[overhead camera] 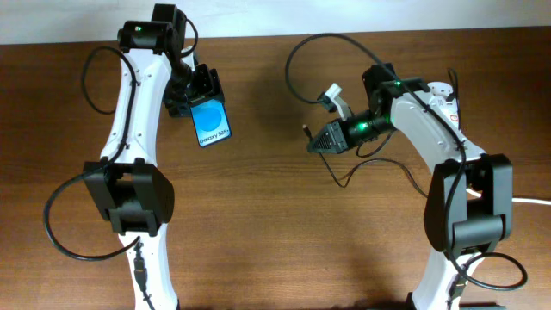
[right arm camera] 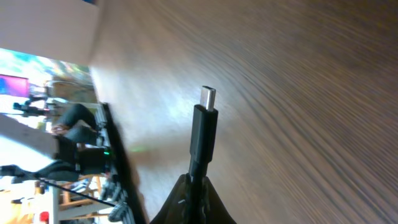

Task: Plug charger to phone and switch on socket

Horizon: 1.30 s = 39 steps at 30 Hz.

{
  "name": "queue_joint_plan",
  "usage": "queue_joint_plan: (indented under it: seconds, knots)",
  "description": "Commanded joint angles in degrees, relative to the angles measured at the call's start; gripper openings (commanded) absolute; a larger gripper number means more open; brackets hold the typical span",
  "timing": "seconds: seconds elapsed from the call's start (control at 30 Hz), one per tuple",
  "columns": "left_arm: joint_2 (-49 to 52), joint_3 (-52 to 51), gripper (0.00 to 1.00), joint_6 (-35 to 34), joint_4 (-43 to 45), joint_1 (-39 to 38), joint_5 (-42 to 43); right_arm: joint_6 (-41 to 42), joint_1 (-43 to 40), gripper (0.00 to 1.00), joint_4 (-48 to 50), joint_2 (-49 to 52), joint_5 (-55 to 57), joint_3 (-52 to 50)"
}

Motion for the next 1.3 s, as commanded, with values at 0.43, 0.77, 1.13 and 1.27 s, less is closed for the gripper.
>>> queue_joint_plan:
  seconds: [0.43,0.77,1.13,1.27]
  knots:
    - [-0.6,1.3,0.00,1.3,-0.1,0.3,0.3,20.6,5.5,0.24,9.7,9.9,21.4,-0.5]
    - [-0.6,1.3,0.00,3.7,4.2,1.0,14.1,2.3,5.5,0.04,-3.8,-5.7,-4.7,-0.4]
    - [-0.6,1.3,0.00,-9.7,7.8,2.0,21.7,31.2,19.7,0.04,17.5,-29.7,18.2,-15.1]
    - [-0.6,1.3,0.00,-9.9,6.1,-2.0,21.7,37.1,23.9,0.04,22.2,-26.8,24.9,-15.1]
